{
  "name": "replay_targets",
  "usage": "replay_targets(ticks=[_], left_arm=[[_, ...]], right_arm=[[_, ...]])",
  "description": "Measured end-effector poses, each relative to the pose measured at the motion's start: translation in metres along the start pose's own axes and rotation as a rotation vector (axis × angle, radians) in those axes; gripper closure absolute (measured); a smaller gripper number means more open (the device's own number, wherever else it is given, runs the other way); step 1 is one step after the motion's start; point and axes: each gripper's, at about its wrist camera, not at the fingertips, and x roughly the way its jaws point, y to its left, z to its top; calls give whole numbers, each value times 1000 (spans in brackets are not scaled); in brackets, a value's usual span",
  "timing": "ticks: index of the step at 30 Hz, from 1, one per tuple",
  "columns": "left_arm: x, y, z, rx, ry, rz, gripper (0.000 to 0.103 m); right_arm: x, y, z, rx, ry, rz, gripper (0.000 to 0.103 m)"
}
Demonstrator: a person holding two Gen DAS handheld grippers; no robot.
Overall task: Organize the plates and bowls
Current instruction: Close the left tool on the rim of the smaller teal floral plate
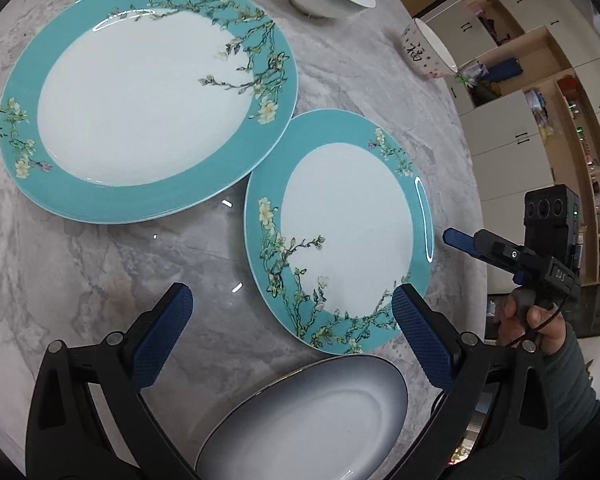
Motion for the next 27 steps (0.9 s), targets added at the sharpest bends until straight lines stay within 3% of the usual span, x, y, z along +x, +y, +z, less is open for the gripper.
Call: replay_targets(ticks=[6,12,15,16,18,20,23,27], left_arm=[[14,-1,15,-23,-3,27,5],[30,-2,19,7,-7,70,22],[29,-6,21,28,-6,92,48],[31,-8,23,36,2,106,62],[30,-9,25,48,-1,157,73],[28,-5,26,33,2,151,75],[26,-2,25,30,7,157,77],[28,-7,21,63,20,189,77]], right_arm=[[21,-3,6,-16,51,-4,37],[29,0,12,-24,85,-9,44],[32,2,14,-21,95,-18,50],[33,3,15,-25,100,-27,54],[35,7,15,-35,109,-48,55],[35,8,15,-37,117,-71,60],[35,6,16,-34,124,-139,87],[34,6,16,-28,123,-189,90]])
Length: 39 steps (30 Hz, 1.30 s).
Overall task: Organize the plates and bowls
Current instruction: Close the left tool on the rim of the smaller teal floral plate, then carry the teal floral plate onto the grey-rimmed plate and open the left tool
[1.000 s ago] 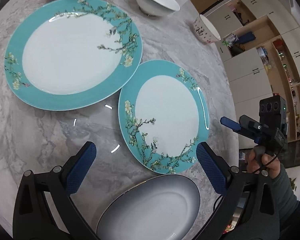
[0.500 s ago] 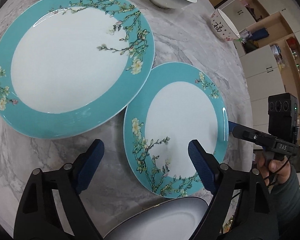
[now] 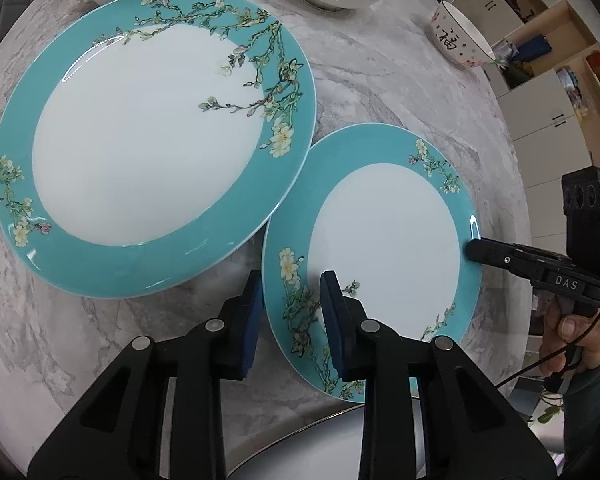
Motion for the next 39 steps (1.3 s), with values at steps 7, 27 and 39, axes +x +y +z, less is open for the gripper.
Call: replay_targets(ticks=[7,27,39], left_arm=[[-1,1,-1,-14,10,16,84],[-29,-10,10,-31,-5,-14,85],[-83,-24,-3,-4,-45,-28,85]], right_arm=[[3,9,-1,8,-26,-71,89],[-20,20,10,20,-80,-84,89],[-56,44,1,7,-108,-70,89]])
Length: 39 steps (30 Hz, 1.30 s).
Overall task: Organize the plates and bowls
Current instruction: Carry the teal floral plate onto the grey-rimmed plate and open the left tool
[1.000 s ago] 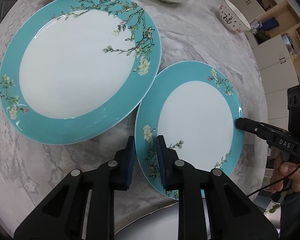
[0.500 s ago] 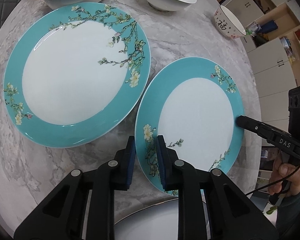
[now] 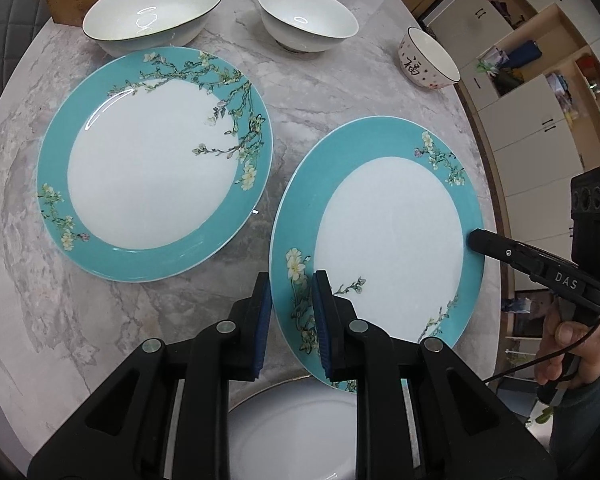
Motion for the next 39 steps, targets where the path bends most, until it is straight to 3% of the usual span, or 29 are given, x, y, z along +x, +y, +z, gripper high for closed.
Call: replay_targets(ticks=[10,16,28,39], left_arm=[[-65,4,-43,11,-53,-14,85],[-79,16,-83,-5,-43,-29,85],[-48,54,-164,-52,41,-3,85],[-14,58,-202,-26,96,41,85]], right_arm=[[-41,43,-32,-32,-40,29,90],[-49,62,-58,-37,-41,34,90],[-3,69,-129,-2,64,20,90],[30,57,-168,-9,135,-46,89]])
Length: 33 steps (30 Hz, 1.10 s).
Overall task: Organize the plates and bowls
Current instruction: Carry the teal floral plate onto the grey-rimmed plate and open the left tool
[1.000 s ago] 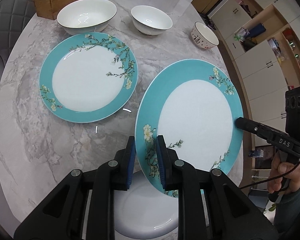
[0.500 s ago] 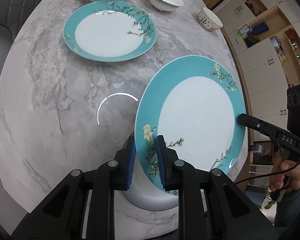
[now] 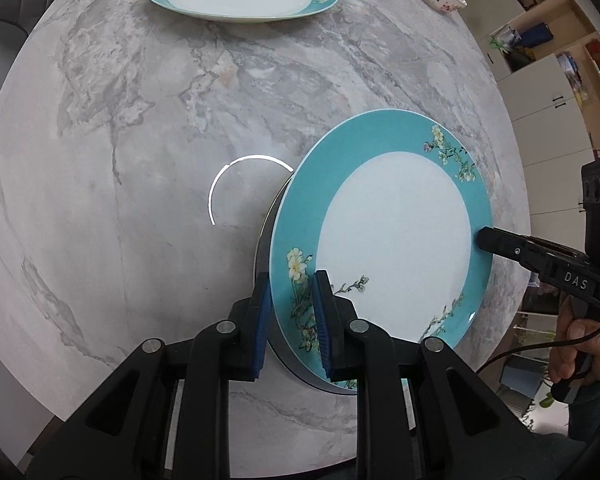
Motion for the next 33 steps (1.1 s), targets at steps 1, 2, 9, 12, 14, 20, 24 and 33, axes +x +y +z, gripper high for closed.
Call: replay_targets(ticks=[1,2,9,12,14,20,24,33], left_arm=[[2,-1,-2,4,3,5,85],[5,-2,-3,5,7,8,85],[14,-1,-6,0,16,18,85],[15,-4,-4,6,21,28,85],[16,-5,-3,5,21,35,85],[18,-10,-1,23,16,67,83],[19,-12,-1,24,17,84,83],[20,-14,-1,29,13,104,82]], right_arm=[[2,-1,-2,1,4,-4,88],[4,-1,-4,-2,7,-9,88],[12,-5,-8,-7,20,-28,87],[16,-4,-8,-23,27,-48,86],[17,-2,-6,-33,25,-56,86],[18,4,-3,-71,33,-90,84],[19,9,-4,-90,32,-119,80],[27,31,-8,-195,31,-260,72]])
